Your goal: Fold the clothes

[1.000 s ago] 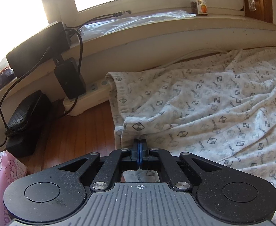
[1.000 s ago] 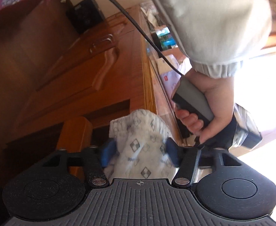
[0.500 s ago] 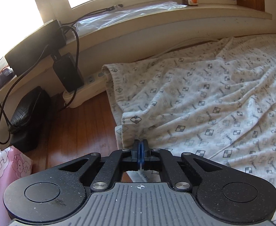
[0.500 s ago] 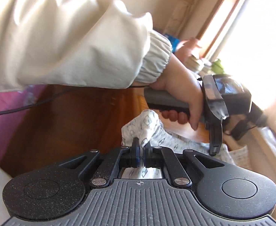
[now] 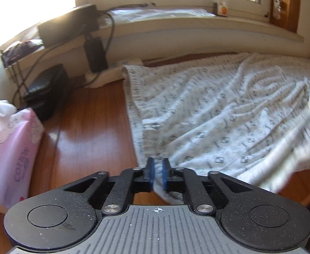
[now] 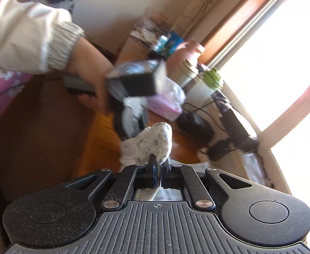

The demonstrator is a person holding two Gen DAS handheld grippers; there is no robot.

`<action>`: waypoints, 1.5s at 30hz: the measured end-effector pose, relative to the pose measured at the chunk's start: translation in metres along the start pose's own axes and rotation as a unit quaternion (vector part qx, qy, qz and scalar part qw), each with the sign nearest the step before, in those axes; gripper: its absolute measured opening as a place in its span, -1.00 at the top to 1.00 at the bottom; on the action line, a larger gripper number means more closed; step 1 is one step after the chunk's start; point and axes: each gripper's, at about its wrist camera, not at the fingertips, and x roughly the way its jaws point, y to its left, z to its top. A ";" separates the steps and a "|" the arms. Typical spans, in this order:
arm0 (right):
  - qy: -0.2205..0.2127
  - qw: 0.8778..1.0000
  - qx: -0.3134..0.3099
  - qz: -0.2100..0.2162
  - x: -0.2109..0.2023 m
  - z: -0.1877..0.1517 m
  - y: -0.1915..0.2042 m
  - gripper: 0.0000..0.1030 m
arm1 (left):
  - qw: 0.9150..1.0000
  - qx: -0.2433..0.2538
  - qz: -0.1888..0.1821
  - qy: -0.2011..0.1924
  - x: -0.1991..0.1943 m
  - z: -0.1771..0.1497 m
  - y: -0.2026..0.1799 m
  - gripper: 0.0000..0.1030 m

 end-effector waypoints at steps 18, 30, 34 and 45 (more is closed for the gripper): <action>0.018 0.995 -0.054 -0.080 0.041 -0.011 -0.043 0.91 | 0.979 -0.095 -0.108 -0.145 -0.036 -0.007 0.012 -0.28; 0.045 0.991 -0.088 -0.086 0.140 -0.037 -0.073 0.89 | 0.955 -0.157 -0.195 -0.159 0.011 -0.007 0.042 -0.35; 0.055 0.993 -0.065 -0.086 0.176 -0.051 -0.079 0.89 | 0.955 -0.156 -0.205 -0.146 0.015 -0.008 0.045 -0.38; 0.049 0.991 0.024 -0.124 0.214 -0.081 -0.097 0.34 | 0.974 -0.164 -0.145 -0.053 0.036 -0.010 0.040 0.78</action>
